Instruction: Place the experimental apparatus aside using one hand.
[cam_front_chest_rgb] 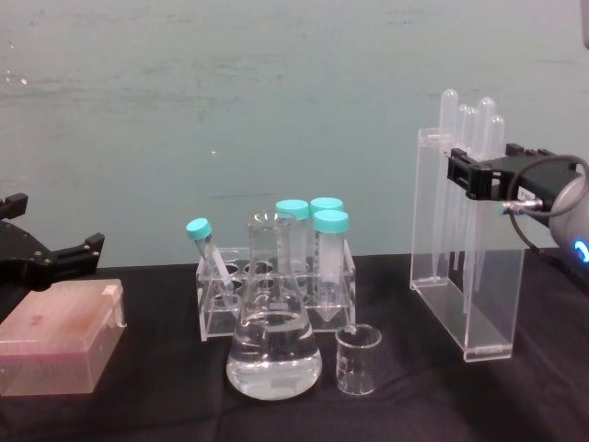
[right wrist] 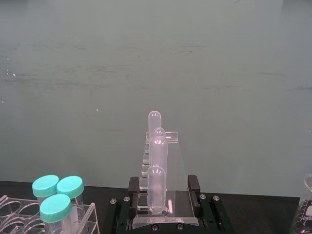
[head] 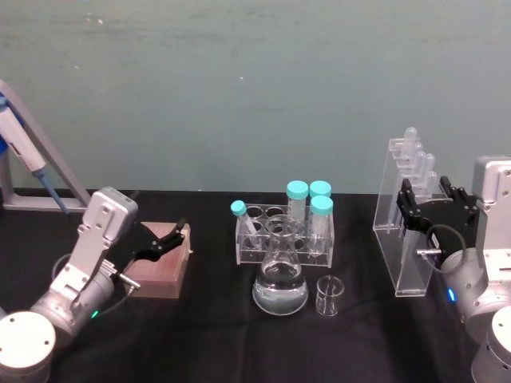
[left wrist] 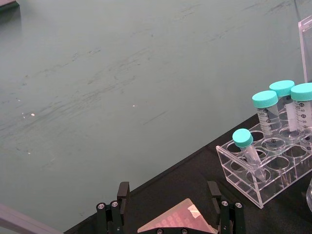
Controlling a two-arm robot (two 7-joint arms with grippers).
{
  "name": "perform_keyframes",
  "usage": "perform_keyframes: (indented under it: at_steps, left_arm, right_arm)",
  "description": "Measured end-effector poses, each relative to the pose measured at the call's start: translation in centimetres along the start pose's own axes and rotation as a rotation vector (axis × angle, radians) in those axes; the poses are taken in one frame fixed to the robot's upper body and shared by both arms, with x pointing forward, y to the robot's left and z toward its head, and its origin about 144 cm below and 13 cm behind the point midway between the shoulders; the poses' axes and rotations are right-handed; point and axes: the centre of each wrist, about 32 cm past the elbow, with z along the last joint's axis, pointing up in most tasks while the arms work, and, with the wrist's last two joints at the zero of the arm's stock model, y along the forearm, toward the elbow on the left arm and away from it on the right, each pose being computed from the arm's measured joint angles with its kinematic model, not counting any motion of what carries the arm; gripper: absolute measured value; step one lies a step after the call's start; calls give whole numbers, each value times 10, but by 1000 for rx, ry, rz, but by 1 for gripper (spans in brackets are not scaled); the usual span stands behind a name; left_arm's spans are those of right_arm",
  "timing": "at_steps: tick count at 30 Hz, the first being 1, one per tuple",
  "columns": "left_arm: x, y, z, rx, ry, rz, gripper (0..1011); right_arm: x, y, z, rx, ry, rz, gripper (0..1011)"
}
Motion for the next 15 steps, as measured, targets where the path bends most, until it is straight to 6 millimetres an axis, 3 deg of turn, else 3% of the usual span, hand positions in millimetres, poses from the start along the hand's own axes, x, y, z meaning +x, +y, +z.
perform_keyframes:
  at_steps: [15]
  left_arm:
    - [0, 0, 0, 0, 0, 0, 1000]
  right_arm:
    - [-1, 0, -1, 8, 29, -4, 599]
